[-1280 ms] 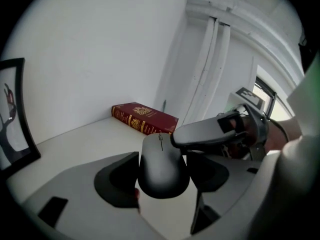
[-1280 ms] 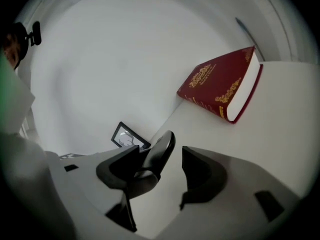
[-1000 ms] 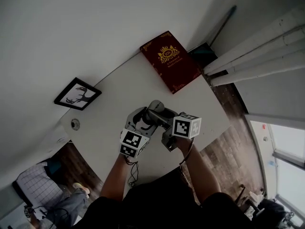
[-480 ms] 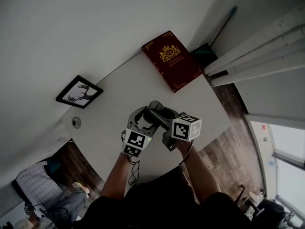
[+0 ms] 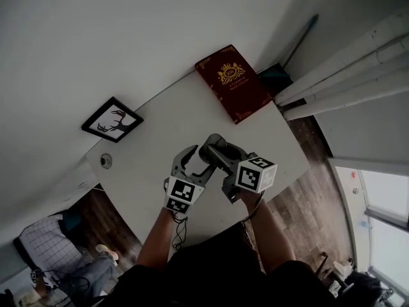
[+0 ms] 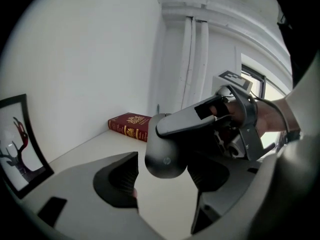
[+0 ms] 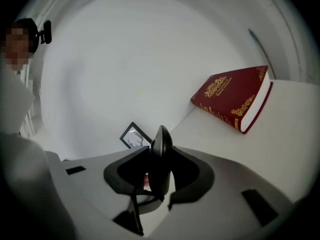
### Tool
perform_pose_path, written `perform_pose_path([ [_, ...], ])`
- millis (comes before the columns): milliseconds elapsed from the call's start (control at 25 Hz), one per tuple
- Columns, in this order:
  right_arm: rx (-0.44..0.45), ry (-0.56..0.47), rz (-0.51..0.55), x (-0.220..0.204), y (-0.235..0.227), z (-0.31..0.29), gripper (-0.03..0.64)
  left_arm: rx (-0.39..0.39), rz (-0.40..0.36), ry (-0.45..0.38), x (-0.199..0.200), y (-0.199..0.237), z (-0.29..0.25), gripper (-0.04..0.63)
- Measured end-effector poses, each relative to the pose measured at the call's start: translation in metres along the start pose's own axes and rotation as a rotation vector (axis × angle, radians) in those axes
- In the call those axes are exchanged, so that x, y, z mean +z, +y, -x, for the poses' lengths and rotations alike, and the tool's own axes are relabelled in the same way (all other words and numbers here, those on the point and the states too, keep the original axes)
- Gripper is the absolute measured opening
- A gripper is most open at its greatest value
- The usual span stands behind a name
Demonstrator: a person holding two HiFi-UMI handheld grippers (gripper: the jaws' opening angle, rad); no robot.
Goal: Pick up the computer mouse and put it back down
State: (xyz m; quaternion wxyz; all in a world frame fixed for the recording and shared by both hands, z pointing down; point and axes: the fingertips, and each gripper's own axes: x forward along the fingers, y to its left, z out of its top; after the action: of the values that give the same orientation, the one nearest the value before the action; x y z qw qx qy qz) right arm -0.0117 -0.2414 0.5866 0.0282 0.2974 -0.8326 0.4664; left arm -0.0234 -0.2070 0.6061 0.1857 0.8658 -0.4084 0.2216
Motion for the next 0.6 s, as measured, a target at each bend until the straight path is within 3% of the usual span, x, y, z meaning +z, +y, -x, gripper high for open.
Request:
perform_pose_path([
  [160,-0.031,-0.031,0.079,0.006,0.008,0.006,0.141,0.016,0.034,-0.026,0.001,-0.001,0.011,0.304],
  [280,-0.069,-0.051,0.181,0.008,0.016,0.011,0.141,0.025,0.029,-0.038,0.003,-0.006,0.02,0.263],
  [600,-0.138,-0.074,0.419,0.004,0.041,0.026,0.141,0.178,0.053,-0.129,0.011,0.007,0.058,0.049],
])
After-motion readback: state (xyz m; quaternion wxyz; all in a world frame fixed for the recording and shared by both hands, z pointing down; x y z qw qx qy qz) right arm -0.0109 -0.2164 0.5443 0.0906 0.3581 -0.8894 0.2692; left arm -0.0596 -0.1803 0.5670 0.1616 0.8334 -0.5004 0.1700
